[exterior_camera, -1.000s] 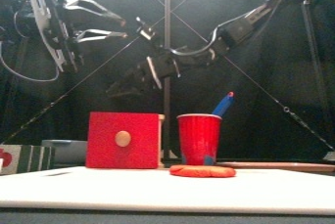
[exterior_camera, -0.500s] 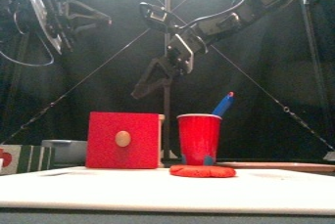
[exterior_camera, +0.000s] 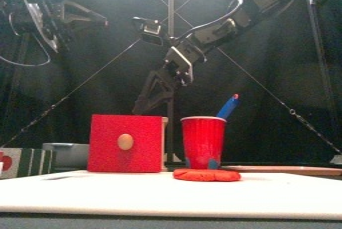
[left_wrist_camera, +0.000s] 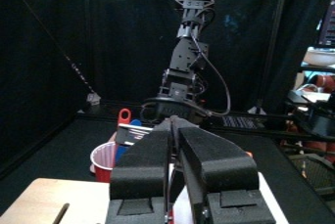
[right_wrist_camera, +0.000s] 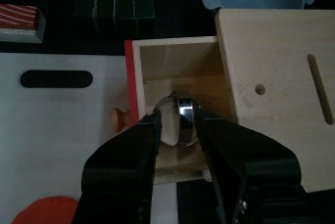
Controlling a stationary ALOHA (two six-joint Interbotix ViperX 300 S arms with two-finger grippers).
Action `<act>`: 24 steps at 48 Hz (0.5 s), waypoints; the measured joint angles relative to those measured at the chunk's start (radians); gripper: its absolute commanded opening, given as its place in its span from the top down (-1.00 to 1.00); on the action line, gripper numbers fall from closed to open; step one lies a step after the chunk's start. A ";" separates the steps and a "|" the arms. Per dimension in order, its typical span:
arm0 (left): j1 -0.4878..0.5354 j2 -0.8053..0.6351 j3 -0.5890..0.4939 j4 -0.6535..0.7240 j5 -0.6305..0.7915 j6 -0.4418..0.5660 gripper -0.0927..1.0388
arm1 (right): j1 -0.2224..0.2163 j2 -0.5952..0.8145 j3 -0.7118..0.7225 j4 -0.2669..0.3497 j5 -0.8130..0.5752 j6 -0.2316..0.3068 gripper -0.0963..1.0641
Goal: Get the cutter from the drawer then cut the dough then place the extra dough in the bowl
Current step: Place the cutter on the board
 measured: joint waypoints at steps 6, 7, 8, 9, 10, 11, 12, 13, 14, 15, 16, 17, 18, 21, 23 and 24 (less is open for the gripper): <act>0.000 -0.002 0.002 -0.005 0.000 0.000 -0.06 | -0.002 0.023 -0.021 0.000 0.000 -0.002 -0.41; 0.000 -0.002 0.002 -0.006 0.000 0.000 -0.06 | -0.002 0.025 -0.023 0.000 0.000 -0.002 -0.41; -0.002 -0.002 0.002 -0.008 0.000 0.000 -0.06 | -0.002 0.028 -0.026 0.000 0.000 -0.002 -0.41; 0.000 -0.002 0.002 -0.009 0.000 -0.002 -0.06 | -0.003 0.031 -0.028 0.000 0.000 -0.002 -0.41; 0.000 -0.002 0.002 -0.011 0.000 0.000 -0.06 | -0.003 0.034 -0.031 0.000 0.000 -0.002 -0.41; 0.000 -0.002 0.002 -0.012 0.000 -0.002 -0.06 | -0.005 0.037 -0.034 0.000 0.000 -0.002 -0.41; 0.000 0.000 0.002 -0.014 0.000 -0.002 -0.06 | -0.006 0.038 -0.034 0.000 0.000 -0.002 -0.41; 0.000 0.000 0.002 -0.015 0.000 -0.002 -0.06 | -0.008 0.041 -0.035 0.000 0.000 -0.002 -0.41; 0.000 -0.002 0.003 -0.017 0.000 -0.002 -0.06 | -0.009 0.043 -0.037 0.000 0.000 -0.002 -0.41; 0.000 0.000 0.003 -0.018 0.000 -0.002 -0.06 | -0.012 0.044 -0.037 0.000 0.000 -0.002 -0.41; 0.000 -0.002 0.003 -0.018 0.000 -0.002 -0.06 | -0.012 0.046 -0.038 -0.002 0.000 -0.002 -0.41; 0.002 -0.002 0.005 -0.020 0.000 -0.002 -0.06 | -0.015 0.048 -0.038 0.000 0.000 -0.002 -0.41; 0.002 -0.002 0.006 -0.020 0.000 -0.002 -0.06 | -0.017 0.048 -0.038 -0.002 0.000 -0.002 -0.41; 0.002 -0.002 0.006 -0.021 0.000 -0.002 -0.06 | -0.023 0.052 -0.038 -0.002 0.005 -0.002 -0.41; 0.000 -0.002 0.008 -0.023 0.000 -0.002 -0.06 | -0.028 0.054 -0.040 0.000 0.008 -0.002 -0.41; 0.002 -0.002 0.009 -0.023 0.000 -0.002 -0.06 | -0.028 0.054 -0.038 0.000 0.008 -0.002 -0.41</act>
